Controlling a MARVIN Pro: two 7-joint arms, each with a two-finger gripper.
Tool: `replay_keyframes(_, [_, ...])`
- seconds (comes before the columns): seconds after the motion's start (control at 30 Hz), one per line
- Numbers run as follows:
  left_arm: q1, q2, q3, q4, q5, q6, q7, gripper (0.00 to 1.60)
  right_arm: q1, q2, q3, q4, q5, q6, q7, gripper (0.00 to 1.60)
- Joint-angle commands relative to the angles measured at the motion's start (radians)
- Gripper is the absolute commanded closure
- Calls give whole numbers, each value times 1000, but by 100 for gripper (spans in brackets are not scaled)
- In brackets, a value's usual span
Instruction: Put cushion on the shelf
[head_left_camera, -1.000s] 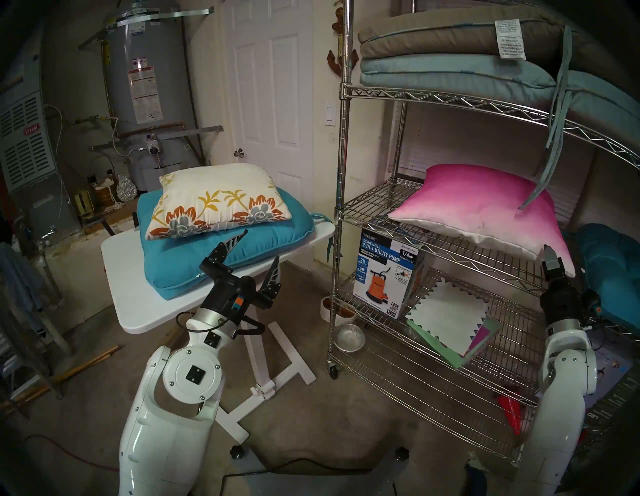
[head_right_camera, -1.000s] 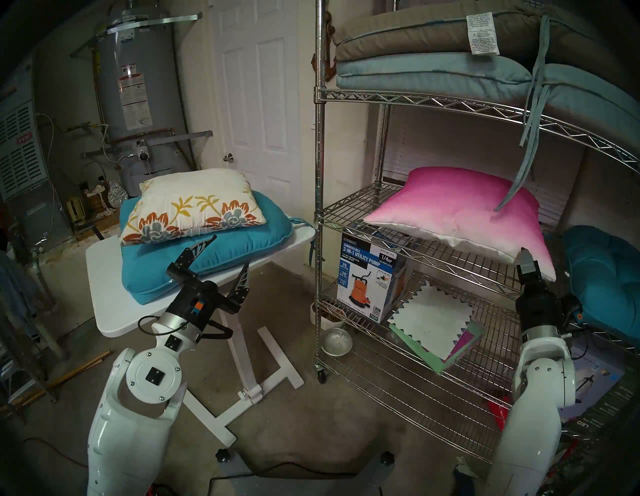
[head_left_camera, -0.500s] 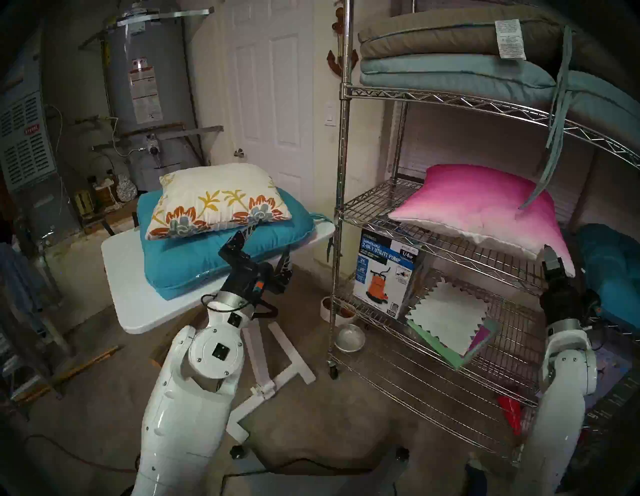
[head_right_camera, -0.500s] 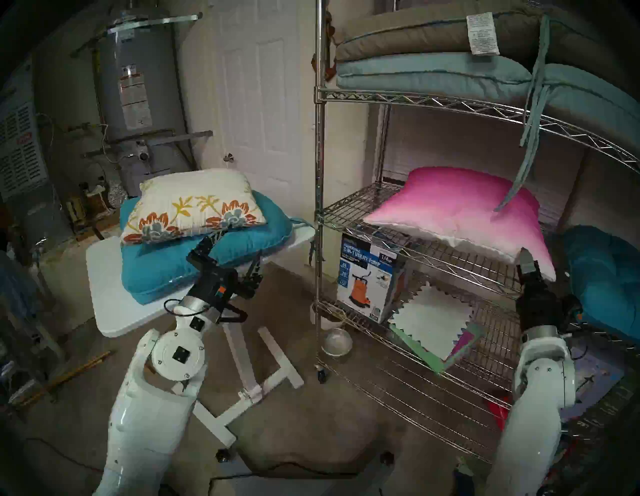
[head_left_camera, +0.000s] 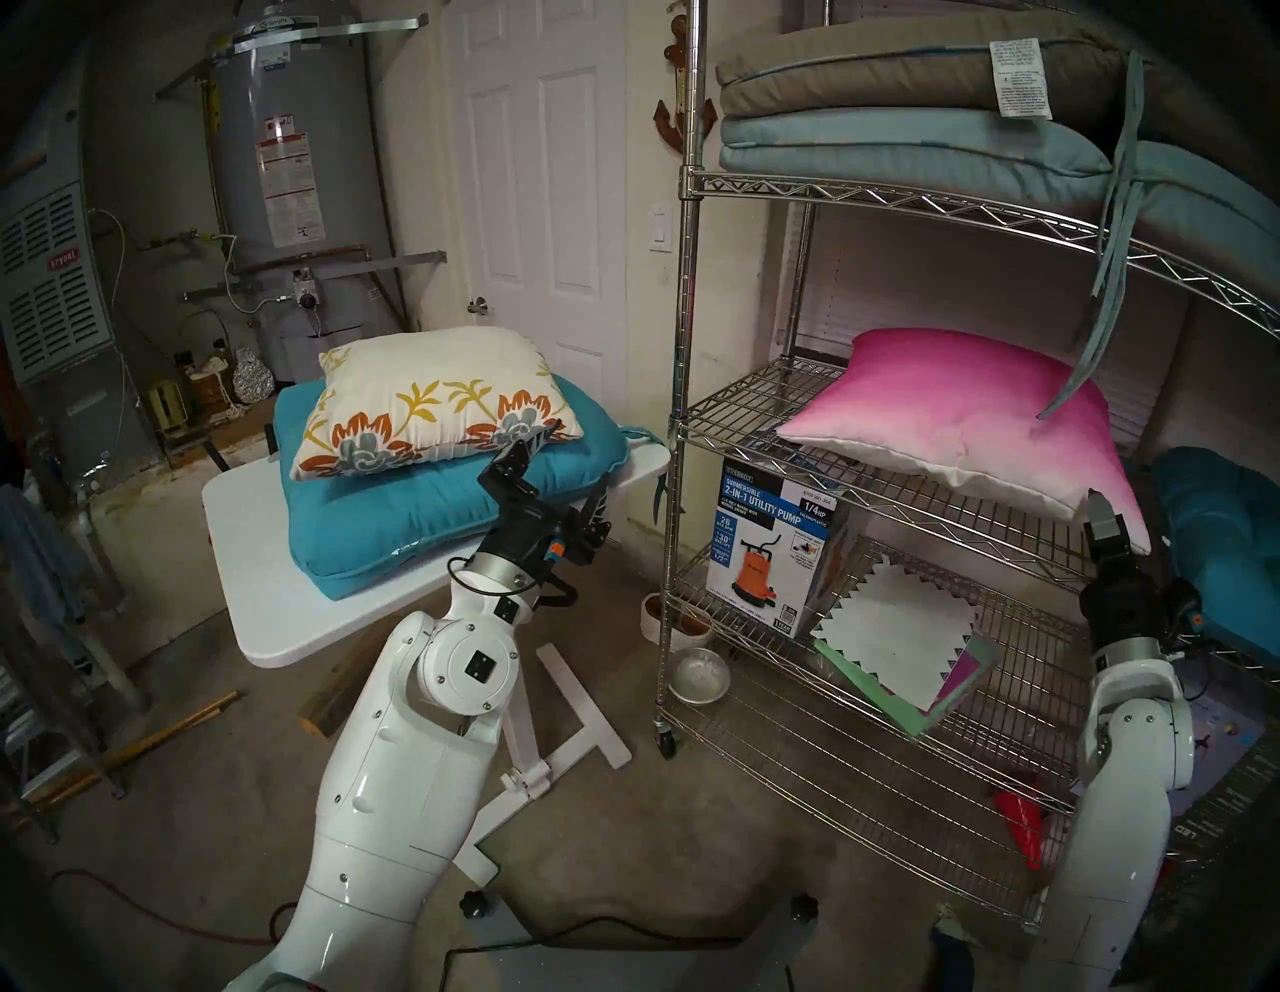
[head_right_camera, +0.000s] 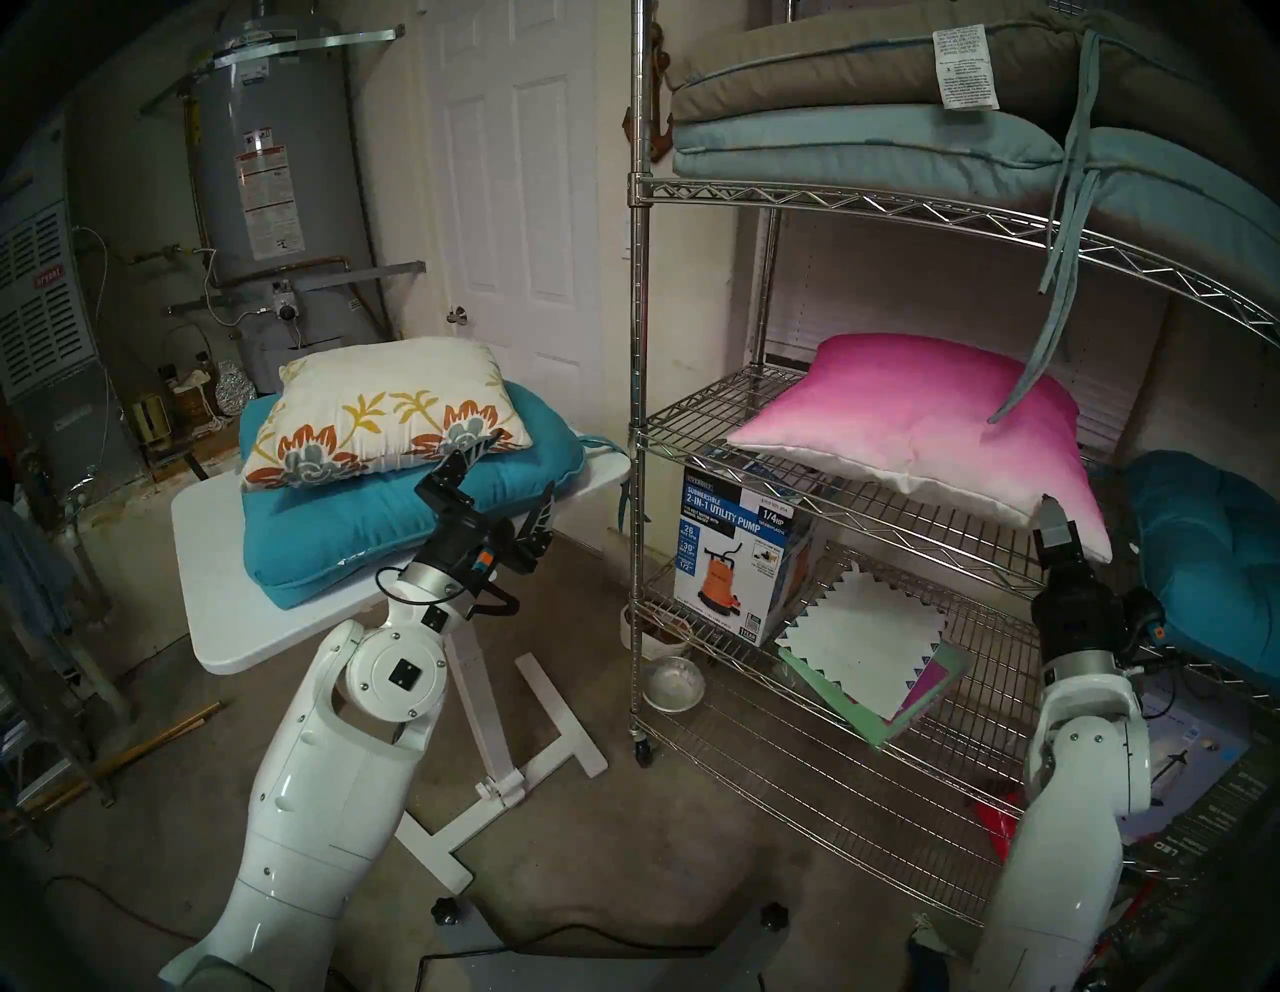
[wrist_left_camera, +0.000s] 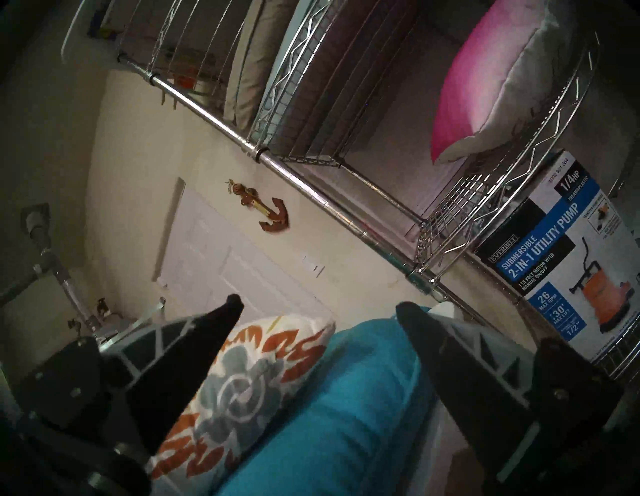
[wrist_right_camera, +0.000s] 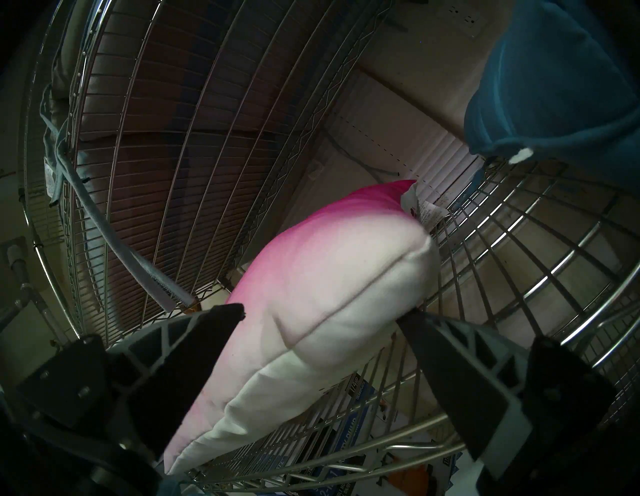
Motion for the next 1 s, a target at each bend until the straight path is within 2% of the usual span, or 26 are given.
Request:
replay_keyframes(0.0, [-115,-45,55,61,62,-36,25,0,10,5,2,-24,2,-5,4,0])
replay_keyframes(0.23, [-193,-82,83,184,102,-62,53,0,9,5,2,-25,2,-5,4,0])
replay_keyframes(0.3, [-197,-100,75,201,116,-66,56,0,9,5,2,-25,2,-5,4,0])
replay_keyframes(0.63, [-308,-148,88,340,161,-87,65,0,10,5,1,-24,2,-5,4,0])
replay_keyframes(0.67, [-297,-160,81,335,174,-86,65,0,10,5,1,-24,2,-5,4,0])
replay_keyframes(0.7, [-331,-157,92,373,170,-92,69,0,10,5,1,-24,2,-5,4,0])
replay_keyframes(0.8, [-328,-173,89,376,189,-93,66,0,10,6,1,-23,2,-5,4,0])
replay_keyframes(0.87, [-366,-187,99,425,198,-101,72,0,9,6,1,-23,2,-5,4,0])
replay_keyframes(0.97, [-385,-201,105,458,217,-109,77,0,9,6,1,-23,2,-5,4,0])
